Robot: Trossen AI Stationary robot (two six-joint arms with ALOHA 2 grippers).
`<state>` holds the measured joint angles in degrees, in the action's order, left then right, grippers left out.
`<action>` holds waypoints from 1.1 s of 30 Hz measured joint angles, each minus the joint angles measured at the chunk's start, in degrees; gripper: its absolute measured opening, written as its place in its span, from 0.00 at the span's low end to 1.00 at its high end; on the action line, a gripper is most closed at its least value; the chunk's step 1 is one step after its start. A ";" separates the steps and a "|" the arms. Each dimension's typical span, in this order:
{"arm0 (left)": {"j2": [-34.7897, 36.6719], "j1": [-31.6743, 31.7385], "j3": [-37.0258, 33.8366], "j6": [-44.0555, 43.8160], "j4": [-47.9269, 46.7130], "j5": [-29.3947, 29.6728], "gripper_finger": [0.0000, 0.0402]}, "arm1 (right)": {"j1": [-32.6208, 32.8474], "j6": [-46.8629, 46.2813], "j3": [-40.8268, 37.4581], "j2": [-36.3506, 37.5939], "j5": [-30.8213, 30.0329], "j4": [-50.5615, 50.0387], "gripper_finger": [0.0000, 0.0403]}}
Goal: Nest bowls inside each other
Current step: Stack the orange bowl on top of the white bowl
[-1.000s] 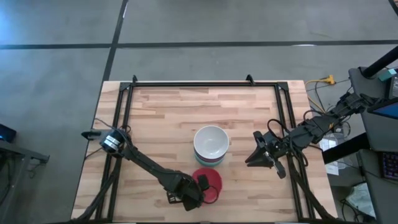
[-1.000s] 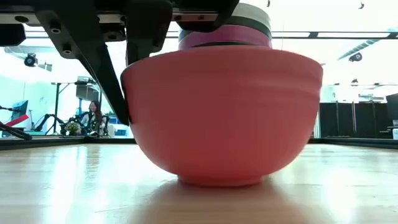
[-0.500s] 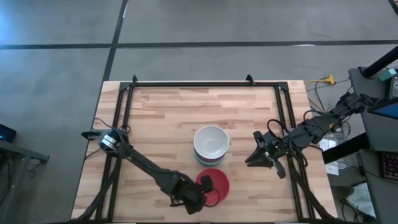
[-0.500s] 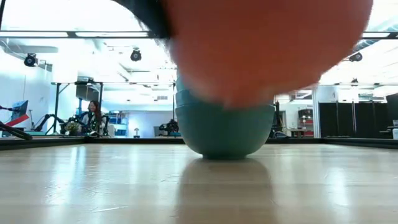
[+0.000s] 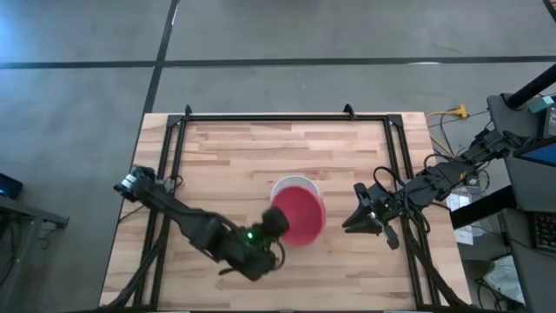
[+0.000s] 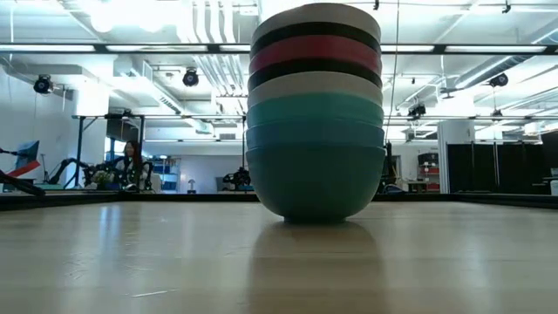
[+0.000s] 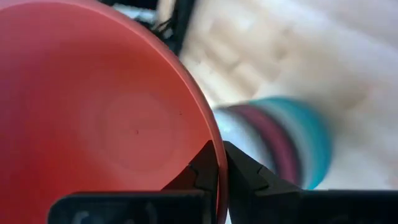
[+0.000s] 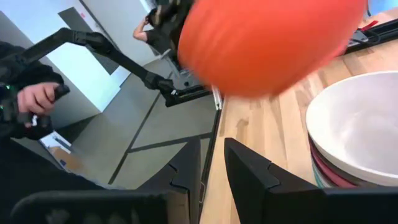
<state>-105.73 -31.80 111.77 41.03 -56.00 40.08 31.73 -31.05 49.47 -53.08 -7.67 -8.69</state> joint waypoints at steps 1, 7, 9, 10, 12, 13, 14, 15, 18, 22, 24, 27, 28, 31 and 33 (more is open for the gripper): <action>0.85 0.36 -0.03 0.00 -0.08 1.35 0.00 | 0.01 0.05 0.00 0.00 -0.26 0.04 0.17; 4.07 3.83 -0.16 5.79 -0.44 3.64 0.00 | -0.01 0.20 0.00 0.00 -3.10 0.11 0.17; 4.21 5.23 0.70 7.55 -0.41 3.21 0.00 | -0.03 0.22 0.00 0.00 -3.60 0.24 0.17; 4.22 6.00 1.38 8.08 -0.61 2.20 0.00 | -0.03 0.21 0.00 0.00 -4.15 0.24 0.17; 4.24 7.65 3.66 9.10 -2.28 -2.21 0.00 | -0.03 0.20 0.00 0.00 -4.89 0.32 0.17; 4.26 8.49 4.97 9.21 -3.76 -5.26 0.00 | -0.03 -0.09 0.00 0.00 -5.37 0.47 0.17; 4.19 9.37 6.42 9.19 -5.40 -8.27 0.00 | -0.03 -0.65 0.00 0.00 -6.27 0.55 0.17; 4.02 10.20 7.98 9.15 -7.06 -11.24 0.00 | -0.03 -1.50 0.00 0.00 -7.25 0.57 0.17; 3.26 12.39 12.50 9.19 -14.05 -18.38 0.00 | -0.03 -3.13 0.00 0.00 -10.00 1.04 0.17; 1.60 15.06 17.37 9.69 -26.26 -24.59 0.00 | -0.03 -4.08 0.00 0.00 -12.56 2.25 0.17; 0.83 15.98 18.10 11.16 -31.72 -26.56 0.00 | -0.03 -4.36 0.00 0.00 -13.68 2.43 0.17; 0.12 16.85 17.44 11.89 -32.54 -30.84 0.00 | -0.03 -4.34 0.00 0.00 -15.54 2.96 0.17; 0.11 16.86 17.18 11.96 -32.08 -31.77 0.00 | -0.03 -4.34 0.00 0.00 -16.27 3.19 0.17; 0.04 17.10 16.43 13.32 -31.58 -32.18 0.00 | -0.03 -4.35 0.00 0.00 -17.81 3.31 0.17; -0.49 17.56 16.20 15.05 -31.70 -32.20 0.00 | -0.03 -4.34 0.00 0.00 -18.06 3.37 0.17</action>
<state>-106.22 -14.24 127.96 56.08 -87.70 7.88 31.70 -35.40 49.47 -53.08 -25.73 -5.33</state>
